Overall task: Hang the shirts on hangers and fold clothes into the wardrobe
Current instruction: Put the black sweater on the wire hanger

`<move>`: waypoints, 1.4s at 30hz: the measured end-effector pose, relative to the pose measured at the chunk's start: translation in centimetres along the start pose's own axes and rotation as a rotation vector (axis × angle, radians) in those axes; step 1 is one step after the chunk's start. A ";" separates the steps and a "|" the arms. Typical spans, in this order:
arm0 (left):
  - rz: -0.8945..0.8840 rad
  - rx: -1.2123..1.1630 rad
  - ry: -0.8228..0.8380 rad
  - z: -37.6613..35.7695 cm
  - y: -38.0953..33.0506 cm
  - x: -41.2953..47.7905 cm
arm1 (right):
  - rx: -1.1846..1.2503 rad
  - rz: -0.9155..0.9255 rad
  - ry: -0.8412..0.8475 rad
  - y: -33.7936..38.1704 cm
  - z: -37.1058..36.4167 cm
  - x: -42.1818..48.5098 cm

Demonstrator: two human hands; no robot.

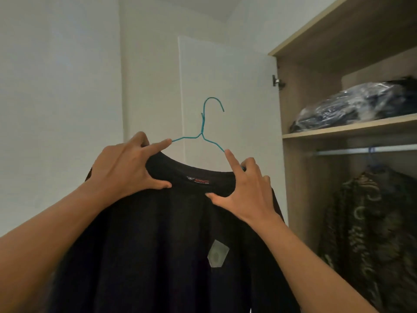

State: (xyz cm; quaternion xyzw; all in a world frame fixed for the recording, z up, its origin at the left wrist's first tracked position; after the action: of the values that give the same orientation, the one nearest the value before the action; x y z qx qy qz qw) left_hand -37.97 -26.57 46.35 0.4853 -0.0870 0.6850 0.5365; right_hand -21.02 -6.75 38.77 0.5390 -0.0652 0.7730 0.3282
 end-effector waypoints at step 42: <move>-0.355 0.090 -0.114 -31.0 -33.1 29.7 | -0.442 -0.158 0.227 -42.8 -14.8 15.9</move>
State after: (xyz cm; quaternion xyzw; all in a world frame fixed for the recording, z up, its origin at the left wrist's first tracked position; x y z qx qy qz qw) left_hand -27.16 26.14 39.59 0.5545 0.0003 0.5540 0.6210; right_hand -11.20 40.11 35.79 0.3674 -0.1531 0.7676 0.5024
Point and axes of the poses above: each hand's wrist, its own x-axis towards the middle knuckle, its own z-axis out of the back of the hand, y = z × x, the point moved 3 cm from there along x, towards the middle knuckle, and after that the axes turned 9 degrees about -z, right-handed, at the moved point
